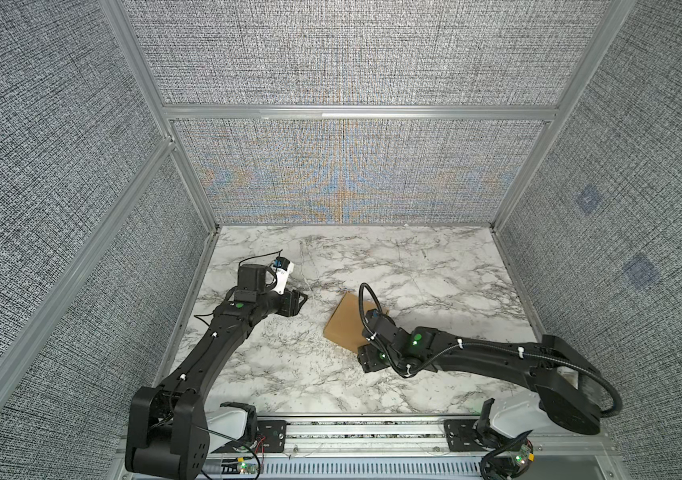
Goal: Assemble paper box
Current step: Turn over the paper box at the center of the table, then move the paper box to the top-center of the table.
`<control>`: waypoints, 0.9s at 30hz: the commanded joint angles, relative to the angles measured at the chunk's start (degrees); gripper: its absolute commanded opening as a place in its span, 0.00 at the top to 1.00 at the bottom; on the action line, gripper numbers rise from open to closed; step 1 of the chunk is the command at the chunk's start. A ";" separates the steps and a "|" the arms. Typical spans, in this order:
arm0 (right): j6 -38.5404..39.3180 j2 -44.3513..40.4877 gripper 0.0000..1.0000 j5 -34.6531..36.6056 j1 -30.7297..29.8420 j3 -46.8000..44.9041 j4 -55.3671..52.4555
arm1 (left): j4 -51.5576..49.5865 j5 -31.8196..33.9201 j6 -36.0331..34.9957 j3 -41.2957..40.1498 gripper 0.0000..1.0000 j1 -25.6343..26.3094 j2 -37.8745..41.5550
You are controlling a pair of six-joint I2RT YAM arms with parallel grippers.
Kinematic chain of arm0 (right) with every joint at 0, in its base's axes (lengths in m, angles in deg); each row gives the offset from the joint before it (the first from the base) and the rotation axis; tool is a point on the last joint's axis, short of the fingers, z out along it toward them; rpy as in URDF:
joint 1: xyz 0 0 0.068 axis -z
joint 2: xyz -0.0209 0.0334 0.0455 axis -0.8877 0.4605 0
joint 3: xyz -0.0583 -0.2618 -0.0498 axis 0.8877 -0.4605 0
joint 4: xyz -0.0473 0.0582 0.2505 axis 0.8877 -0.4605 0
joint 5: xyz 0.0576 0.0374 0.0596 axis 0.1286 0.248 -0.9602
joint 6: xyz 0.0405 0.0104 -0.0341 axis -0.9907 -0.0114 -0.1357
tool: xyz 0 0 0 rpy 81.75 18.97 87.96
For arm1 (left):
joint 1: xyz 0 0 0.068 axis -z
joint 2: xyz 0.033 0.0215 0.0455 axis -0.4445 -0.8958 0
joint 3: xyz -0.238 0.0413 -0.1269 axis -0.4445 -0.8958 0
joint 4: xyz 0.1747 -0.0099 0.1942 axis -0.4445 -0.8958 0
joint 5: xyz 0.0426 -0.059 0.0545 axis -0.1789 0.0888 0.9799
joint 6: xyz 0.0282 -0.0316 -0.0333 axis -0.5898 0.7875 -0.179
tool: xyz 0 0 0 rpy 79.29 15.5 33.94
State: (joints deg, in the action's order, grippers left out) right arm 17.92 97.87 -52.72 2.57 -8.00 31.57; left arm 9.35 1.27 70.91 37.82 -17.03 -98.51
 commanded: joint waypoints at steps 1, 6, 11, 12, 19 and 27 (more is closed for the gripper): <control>-1.20 2.83 0.19 4.01 -0.02 0.94 1.11 | 1.64 0.71 -0.86 0.30 0.32 -2.52 0.84; -1.32 5.01 0.21 4.06 2.36 0.31 3.54 | 1.53 2.41 -1.98 0.27 0.30 -5.34 1.31; 2.60 5.47 0.26 3.24 7.69 -0.03 4.04 | 2.28 0.95 -1.44 0.20 0.30 -6.58 0.61; 3.96 5.55 0.26 3.00 9.17 0.05 4.29 | 2.20 0.99 -1.39 0.48 0.30 -6.82 0.23; 12.89 9.44 0.28 -2.62 17.56 3.46 7.89 | 1.64 1.99 -2.36 1.25 0.30 -7.64 -0.82; 13.24 9.77 0.28 -3.87 17.72 6.37 3.36 | 1.15 2.69 -2.88 2.13 0.30 -8.31 -1.32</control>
State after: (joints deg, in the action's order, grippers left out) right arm 30.99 108.63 -55.56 20.96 -1.58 38.06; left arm 10.01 3.83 68.98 39.46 -25.09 -99.51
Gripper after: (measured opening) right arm 0.723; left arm 0.699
